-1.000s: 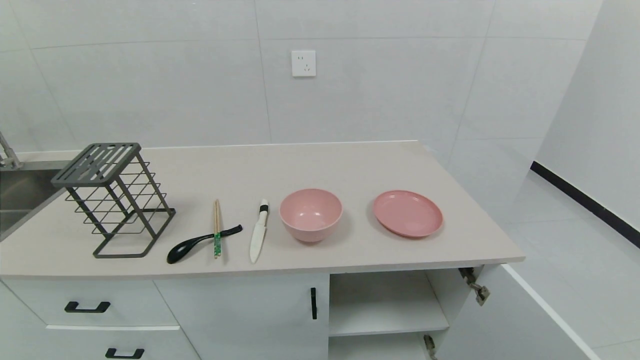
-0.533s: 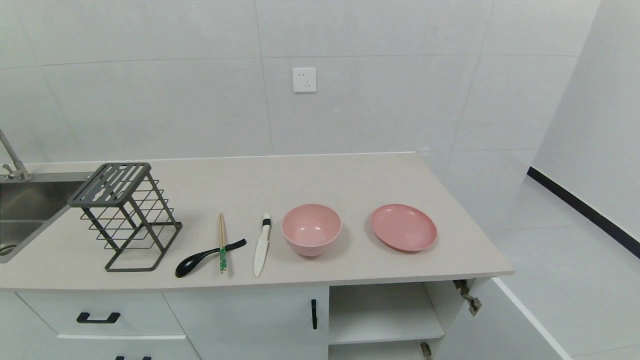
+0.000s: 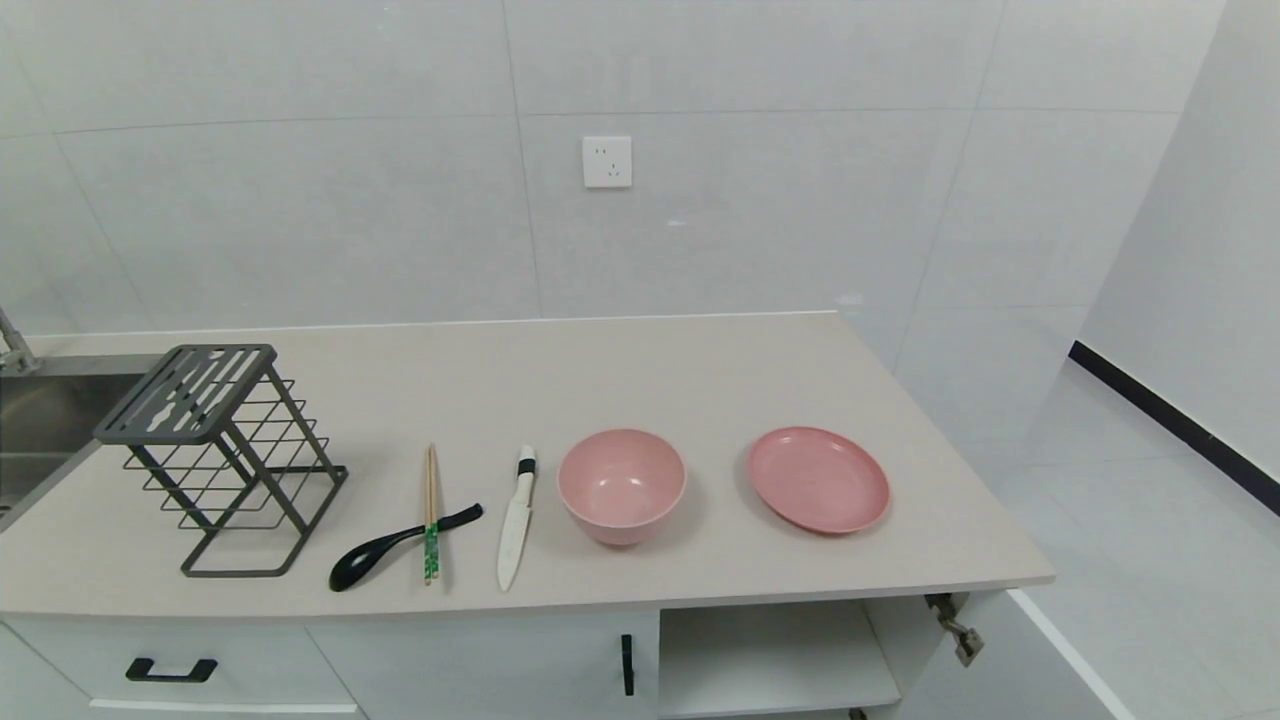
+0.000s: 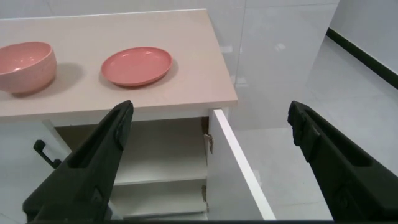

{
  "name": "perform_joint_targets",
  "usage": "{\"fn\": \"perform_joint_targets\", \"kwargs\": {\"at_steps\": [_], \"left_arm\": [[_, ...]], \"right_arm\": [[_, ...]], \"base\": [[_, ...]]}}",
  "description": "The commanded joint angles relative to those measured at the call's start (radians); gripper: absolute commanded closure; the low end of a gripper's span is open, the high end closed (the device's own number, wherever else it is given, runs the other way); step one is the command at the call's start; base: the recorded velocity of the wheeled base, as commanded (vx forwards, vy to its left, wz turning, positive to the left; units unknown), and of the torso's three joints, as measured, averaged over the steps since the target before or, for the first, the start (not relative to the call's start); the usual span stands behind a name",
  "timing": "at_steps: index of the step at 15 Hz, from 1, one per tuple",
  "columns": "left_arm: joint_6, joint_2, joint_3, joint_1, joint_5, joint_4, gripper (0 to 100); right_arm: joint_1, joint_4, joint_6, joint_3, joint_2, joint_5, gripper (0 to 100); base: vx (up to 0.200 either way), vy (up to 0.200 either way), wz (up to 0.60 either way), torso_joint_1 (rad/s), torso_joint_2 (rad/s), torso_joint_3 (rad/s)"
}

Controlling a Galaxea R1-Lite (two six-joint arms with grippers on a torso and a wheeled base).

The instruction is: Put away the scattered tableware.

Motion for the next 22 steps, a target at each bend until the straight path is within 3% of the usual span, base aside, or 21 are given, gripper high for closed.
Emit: {"fn": "perform_joint_targets", "kwargs": {"at_steps": [1,10,12,13,14,15,18,21,22], "left_arm": [[0.002,0.001,0.000,0.000,0.000,0.000,0],[0.002,0.001,0.000,0.000,-0.002,-0.001,0],[0.000,0.001,0.000,0.002,-0.003,-0.001,0],[0.000,0.001,0.000,0.002,-0.003,-0.001,0],[0.000,0.001,0.000,0.002,-0.003,-0.001,0],[0.000,0.001,0.000,0.002,-0.003,-0.001,0],[0.006,0.001,0.000,0.002,0.001,0.000,0],[0.011,0.001,0.000,0.002,0.000,0.000,0],[0.011,0.001,0.000,0.002,0.000,0.000,0]], "right_arm": [[0.000,0.000,-0.002,0.000,0.002,0.000,0],[-0.001,-0.001,0.001,0.000,0.000,-0.003,0],[-0.006,-0.165,0.015,-0.006,0.000,-0.007,0],[-0.049,-0.270,0.020,-0.022,0.014,0.037,0],[-0.055,-0.259,0.023,-0.023,0.017,0.088,0],[-0.050,-0.196,0.025,-0.034,0.025,0.187,0],[-0.024,-0.090,0.029,-0.131,0.196,0.356,0],[0.040,-0.106,0.025,-0.207,0.485,0.388,0],[0.043,-0.106,0.025,-0.207,0.491,0.388,0]], "base": [[0.200,0.000,0.00,-0.012,-0.01,-0.002],[0.022,0.000,0.00,0.005,0.00,0.001],[0.000,0.000,0.00,0.000,0.00,0.000],[0.000,0.000,0.00,0.000,0.00,0.000],[0.000,0.000,0.00,0.000,0.00,0.000],[0.000,0.000,0.00,0.000,0.00,0.000],[0.000,0.000,0.00,0.000,0.00,0.000],[0.000,0.000,0.00,0.000,0.00,0.000],[0.000,0.000,0.00,0.000,0.00,0.000]]}}
